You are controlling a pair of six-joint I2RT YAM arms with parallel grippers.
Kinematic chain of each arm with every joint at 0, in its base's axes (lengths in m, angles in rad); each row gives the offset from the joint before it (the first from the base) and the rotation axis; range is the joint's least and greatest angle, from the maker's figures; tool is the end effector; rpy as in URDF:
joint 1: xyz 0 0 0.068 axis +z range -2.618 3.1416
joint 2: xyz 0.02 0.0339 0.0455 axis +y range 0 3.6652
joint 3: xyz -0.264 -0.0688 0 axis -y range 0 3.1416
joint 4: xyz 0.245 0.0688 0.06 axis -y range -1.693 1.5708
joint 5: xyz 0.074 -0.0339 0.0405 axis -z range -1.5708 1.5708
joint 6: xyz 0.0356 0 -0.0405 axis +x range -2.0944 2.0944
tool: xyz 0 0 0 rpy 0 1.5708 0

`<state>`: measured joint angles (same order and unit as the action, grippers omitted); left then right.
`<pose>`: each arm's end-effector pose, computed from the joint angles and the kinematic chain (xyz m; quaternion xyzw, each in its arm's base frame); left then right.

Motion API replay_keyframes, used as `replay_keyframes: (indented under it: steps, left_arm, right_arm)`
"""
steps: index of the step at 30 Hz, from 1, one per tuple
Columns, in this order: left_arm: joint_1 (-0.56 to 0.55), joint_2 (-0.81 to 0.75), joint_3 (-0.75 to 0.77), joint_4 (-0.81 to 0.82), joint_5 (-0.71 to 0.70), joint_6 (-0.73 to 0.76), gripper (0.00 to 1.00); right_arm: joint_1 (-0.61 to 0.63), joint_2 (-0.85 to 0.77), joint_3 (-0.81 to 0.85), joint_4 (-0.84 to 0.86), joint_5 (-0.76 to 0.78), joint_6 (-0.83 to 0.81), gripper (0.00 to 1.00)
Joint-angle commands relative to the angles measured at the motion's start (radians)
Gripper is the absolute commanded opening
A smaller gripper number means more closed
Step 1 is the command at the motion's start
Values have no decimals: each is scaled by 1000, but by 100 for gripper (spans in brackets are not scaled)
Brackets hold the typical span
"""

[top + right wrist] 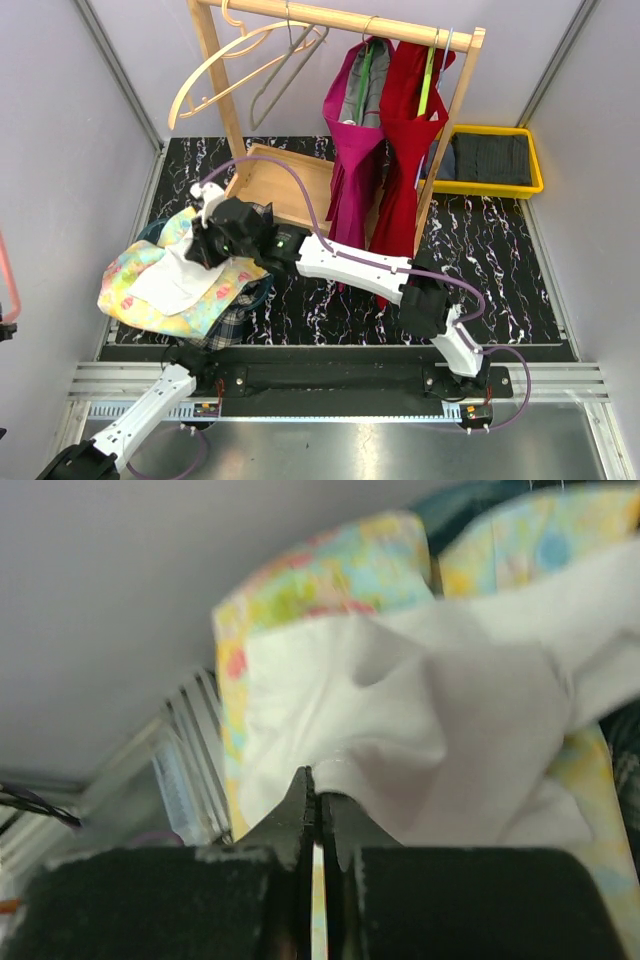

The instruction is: Remove the skirt from the hanger

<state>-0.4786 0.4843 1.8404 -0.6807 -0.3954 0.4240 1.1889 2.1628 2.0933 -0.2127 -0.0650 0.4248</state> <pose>-0.1150 0.0751 0.5554 0.0258 0.4592 0.0609 0.8859 0.1921 0.4844 0.3449 -0.3160 0.7342 0.4515 0.3965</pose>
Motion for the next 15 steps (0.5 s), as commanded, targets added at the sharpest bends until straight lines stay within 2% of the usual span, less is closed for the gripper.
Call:
replay_keyframes:
  steps: [1, 4, 12, 13, 15]
  left_arm:
    - [5, 30, 13, -43, 133, -42, 0]
    - [1, 45, -7, -42, 148, -56, 0]
    - [1, 180, 22, 18, 286, -114, 0]
    - [1, 201, 29, 23, 306, -141, 0]
    - [1, 270, 52, 29, 370, -197, 0]
  right_arm:
    - [3, -115, -162, 61, 22, -15, 0]
    - [3, -107, -309, 42, 45, -21, 1]
    - [5, -15, -426, -76, 14, 0, 5]
    - [3, -27, -449, -73, 25, -1, 8]
    - [5, -89, -460, -60, 48, -3, 33]
